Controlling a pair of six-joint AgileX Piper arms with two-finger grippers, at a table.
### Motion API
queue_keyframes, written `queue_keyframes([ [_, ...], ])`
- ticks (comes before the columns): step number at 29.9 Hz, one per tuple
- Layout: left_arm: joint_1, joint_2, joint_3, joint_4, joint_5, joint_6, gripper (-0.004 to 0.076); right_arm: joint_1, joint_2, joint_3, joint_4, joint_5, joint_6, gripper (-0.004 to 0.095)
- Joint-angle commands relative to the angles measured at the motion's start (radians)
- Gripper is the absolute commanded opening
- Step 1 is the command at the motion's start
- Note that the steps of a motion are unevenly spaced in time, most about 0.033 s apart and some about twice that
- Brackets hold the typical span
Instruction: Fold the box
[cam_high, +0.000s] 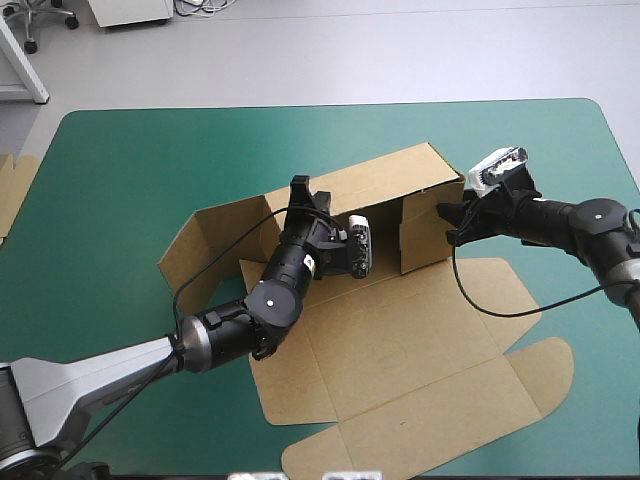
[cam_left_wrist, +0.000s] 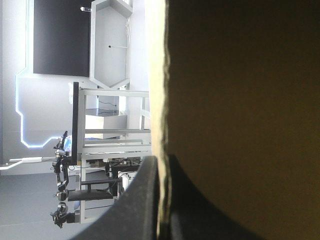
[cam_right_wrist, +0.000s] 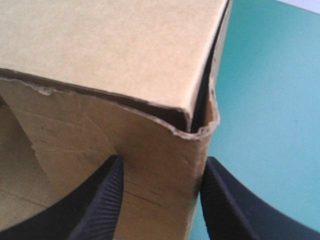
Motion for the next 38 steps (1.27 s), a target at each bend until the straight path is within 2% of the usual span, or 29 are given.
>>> queue_keyframes([
  [1,-0.006,-0.036,-0.031,0.067,-0.001,-0.012,-0.0010,0.000,-0.021,-0.029,0.089,-0.027,-0.095,0.0452],
  [7,-0.006,-0.036,-0.031,0.067,-0.007,-0.003,-0.0010,0.000,0.046,-0.029,0.148,-0.002,-0.152,0.0476],
  [13,-0.006,-0.036,-0.031,0.067,-0.032,0.016,-0.0010,0.000,0.086,-0.029,0.268,0.026,-0.230,0.0478],
  [17,-0.006,-0.036,-0.031,0.067,-0.032,0.016,-0.0010,0.000,0.086,-0.029,0.285,0.031,-0.236,0.0458],
  [20,-0.006,-0.036,-0.031,0.067,-0.032,0.016,-0.0010,0.000,0.086,-0.029,0.285,0.054,-0.232,0.0382],
  [29,-0.006,-0.036,-0.031,0.067,-0.032,0.016,-0.0010,0.000,0.086,-0.029,0.285,0.101,-0.229,-0.0018],
  [38,-0.006,-0.036,-0.035,0.067,-0.032,0.022,-0.0010,0.001,0.086,-0.029,0.244,0.110,-0.160,-0.0007],
])
